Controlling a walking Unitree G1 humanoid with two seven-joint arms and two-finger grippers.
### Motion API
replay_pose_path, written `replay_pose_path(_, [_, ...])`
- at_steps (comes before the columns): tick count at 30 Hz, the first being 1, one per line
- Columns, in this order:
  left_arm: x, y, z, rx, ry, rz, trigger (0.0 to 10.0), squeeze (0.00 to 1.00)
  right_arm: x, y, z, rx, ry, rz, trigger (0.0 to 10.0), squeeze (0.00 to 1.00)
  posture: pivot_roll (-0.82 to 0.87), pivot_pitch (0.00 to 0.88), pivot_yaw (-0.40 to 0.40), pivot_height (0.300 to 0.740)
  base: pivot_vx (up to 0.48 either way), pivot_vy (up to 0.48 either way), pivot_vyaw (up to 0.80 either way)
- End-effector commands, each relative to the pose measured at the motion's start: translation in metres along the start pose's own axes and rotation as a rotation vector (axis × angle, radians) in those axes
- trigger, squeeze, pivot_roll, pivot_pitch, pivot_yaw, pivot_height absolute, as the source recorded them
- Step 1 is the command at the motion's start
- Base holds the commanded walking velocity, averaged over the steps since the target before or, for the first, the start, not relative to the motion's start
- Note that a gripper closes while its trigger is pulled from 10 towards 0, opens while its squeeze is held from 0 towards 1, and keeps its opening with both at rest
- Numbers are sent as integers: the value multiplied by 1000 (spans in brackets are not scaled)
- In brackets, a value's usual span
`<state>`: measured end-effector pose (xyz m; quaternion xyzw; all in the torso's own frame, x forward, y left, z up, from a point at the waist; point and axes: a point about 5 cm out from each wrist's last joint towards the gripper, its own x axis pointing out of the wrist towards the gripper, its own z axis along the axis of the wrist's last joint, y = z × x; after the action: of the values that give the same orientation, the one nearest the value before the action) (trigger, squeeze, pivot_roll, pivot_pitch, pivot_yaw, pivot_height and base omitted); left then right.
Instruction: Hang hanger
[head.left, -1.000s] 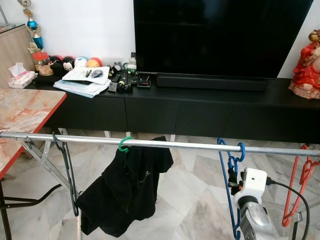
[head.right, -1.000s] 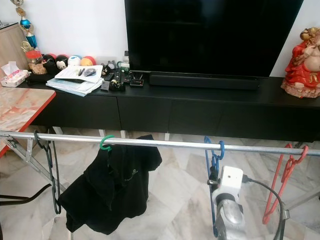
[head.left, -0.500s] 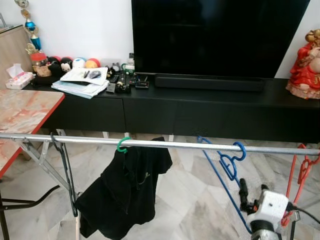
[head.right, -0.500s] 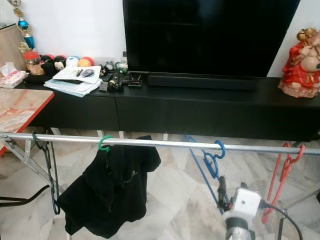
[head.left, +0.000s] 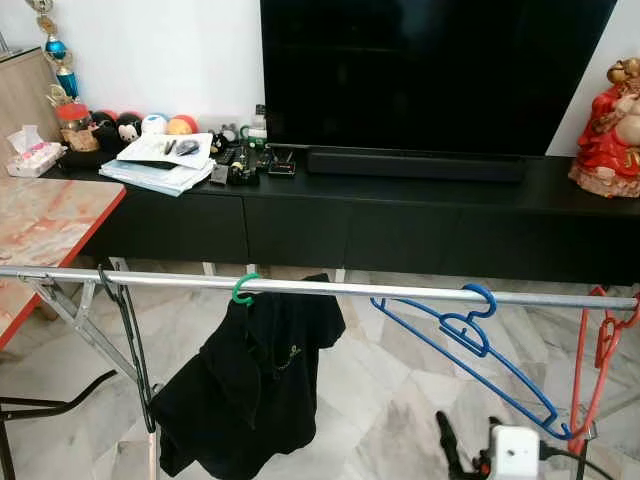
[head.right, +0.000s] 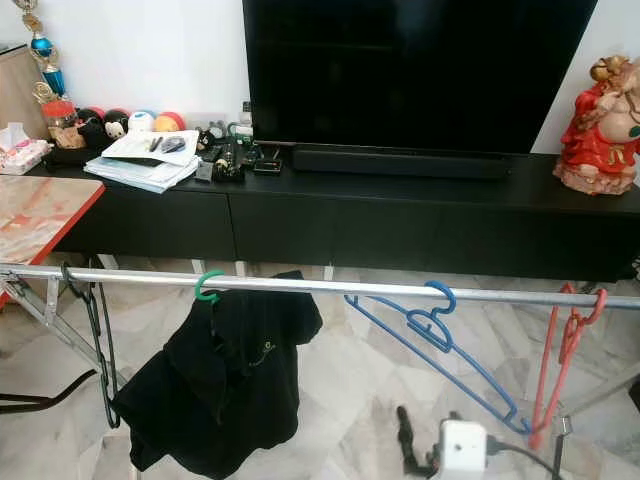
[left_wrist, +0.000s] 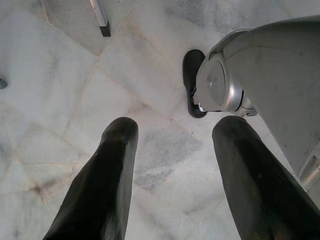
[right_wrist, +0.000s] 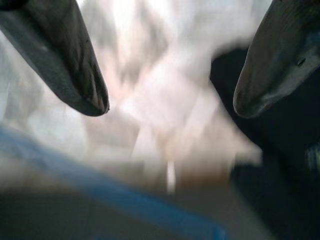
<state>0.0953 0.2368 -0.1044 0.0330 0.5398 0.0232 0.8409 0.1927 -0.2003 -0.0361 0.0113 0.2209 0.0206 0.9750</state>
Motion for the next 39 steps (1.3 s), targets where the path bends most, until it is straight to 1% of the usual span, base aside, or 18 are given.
replay_pose_path(1, [0, 0, -3, 26, 17, -1, 10000, 0, -2, -2, -16, -28, 105, -3, 10000, 196, 138, 0, -29, 740, 0, 0, 0])
replay_pose_path(2, [0, 0, -3, 26, 17, -1, 10000, 0, -2, -2, -16, -28, 105, -3, 10000, 196, 138, 0, -29, 740, 0, 0, 0])
replay_pose_path(3, [0, 0, -3, 25, 15, -2, 10000, 0, -1, -3, -20, -23, 130, -20, 10000, 0, 138, 0, -29, 740, 0, 0, 0])
replay_pose_path(6, [0, 0, -1, 26, 10, -5, 10000, 0, 5, -8, -33, 44, 257, -114, 10000, 0, 114, 0, -16, 740, 0, 0, 0])
replay_pose_path(7, [0, 0, 0, 27, 7, -5, 10000, 0, 6, -9, -36, 84, 294, -151, 10000, 0, 112, 0, -16, 740, 0, 0, 0])
replay_pose_path(8, [0, 0, 0, 27, 7, -5, 10000, 0, 6, -9, -36, 84, 294, -151, 10000, 0, 112, 0, -16, 740, 0, 0, 0])
replay_pose_path(9, [0, 1, 0, 26, 5, 2, 10000, 0, 4, -11, -44, 165, 363, -217, 10000, 0, 109, 0, -11, 740, 0, 0, 0])
replay_pose_path(10, [0, 1, 0, 25, 4, 6, 10000, 0, 3, -12, -47, 190, 396, -242, 10000, 0, 109, 0, -11, 740, 0, 0, 0])
replay_pose_path(12, [0, 2, 1, 24, 3, 10, 10000, 0, 2, -7, -51, 152, 434, -215, 10000, 0, 119, 0, -9, 740, 0, 0, 0])
replay_pose_path(13, [0, 2, 1, 24, 1, 11, 10000, 0, 2, -5, -52, 124, 444, -198, 10000, 0, 128, 0, -8, 740, 0, 0, 0])
replay_pose_path(14, [0, 2, 1, 25, 0, 13, 10000, 0, 3, -4, -52, 125, 446, -196, 10000, 0, 128, 0, -8, 740, 0, 0, 0])
replay_pose_path(17, [0, 5, 2, 15, -11, 36, 10000, 0, 12, 2, -42, 166, 397, -181, 10000, 0, 139, 0, -14, 740, 0, 0, 0])
replay_pose_path(19, [-1, 8, 3, 8, -34, 83, 10000, 0, 14, 3, -40, 171, 401, -180, 10000, 0, 142, 0, -15, 740, 0, 0, 0])
replay_pose_path(25, [-2, 11, 6, 1, -75, 140, 10000, 0, 12, 4, -45, 168, 436, -186, 10000, 0, 147, 0, -13, 740, 0, 0, 0])
replay_pose_path(29, [-3, 15, 6, 32, -72, 194, 10000, 0, 4, 6, -55, 183, 465, -188, 10000, 0, 149, 0, -8, 740, 0, 0, 0])
replay_pose_path(32, [-3, 15, 5, 19, -74, 191, 10000, 0, -1, 3, -60, 193, 488, -198, 10000, 0, 139, 0, -3, 740, 0, 0, 0])
replay_pose_path(34, [-3, 14, 4, -4, -70, 163, 10000, 0, -6, -4, -63, 210, 502, -223, 10000, 0, 135, 0, 0, 740, 0, 0, 0])
replay_pose_path(39, [-2, 12, 4, 0, -64, 125, 10000, 0, -12, -15, -67, 206, 528, -241, 10000, 0, 134, 0, 2, 740, 0, 0, 0])
